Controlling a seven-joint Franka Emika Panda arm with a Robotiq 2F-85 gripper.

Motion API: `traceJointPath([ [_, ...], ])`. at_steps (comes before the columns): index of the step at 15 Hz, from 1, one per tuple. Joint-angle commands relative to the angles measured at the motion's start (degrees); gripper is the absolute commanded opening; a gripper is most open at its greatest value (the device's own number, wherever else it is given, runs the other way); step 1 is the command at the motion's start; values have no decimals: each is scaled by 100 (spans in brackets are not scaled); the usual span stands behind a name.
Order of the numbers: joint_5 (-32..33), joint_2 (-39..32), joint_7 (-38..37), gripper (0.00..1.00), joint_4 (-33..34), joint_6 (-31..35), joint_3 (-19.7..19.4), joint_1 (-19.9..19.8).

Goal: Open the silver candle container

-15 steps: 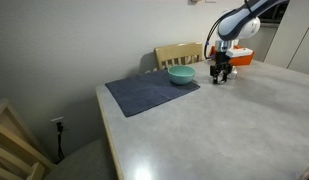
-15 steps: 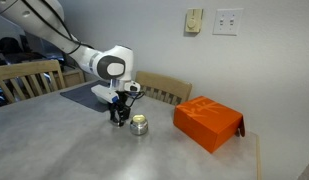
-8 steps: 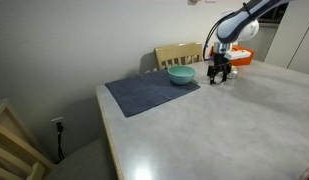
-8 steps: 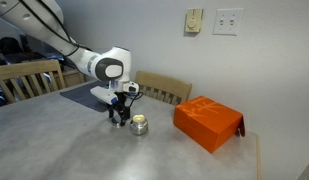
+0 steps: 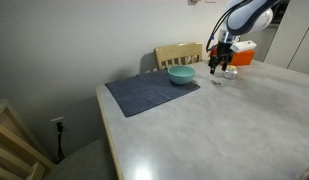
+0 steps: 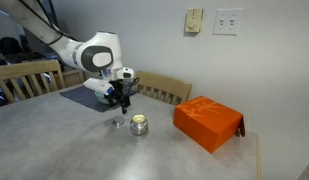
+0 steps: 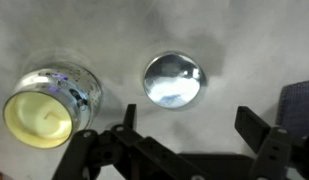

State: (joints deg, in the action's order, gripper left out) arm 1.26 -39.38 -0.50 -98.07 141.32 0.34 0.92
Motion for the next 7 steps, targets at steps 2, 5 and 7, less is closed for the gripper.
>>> traceJointPath([
  [2, -107, 1663, 951, 100, -1559, -218, 313, -255],
  [5, -5, 1150, 484, 100, -937, -98, 119, -31],
  [7, -5, 1043, 478, 100, -882, -92, 118, -30],
])
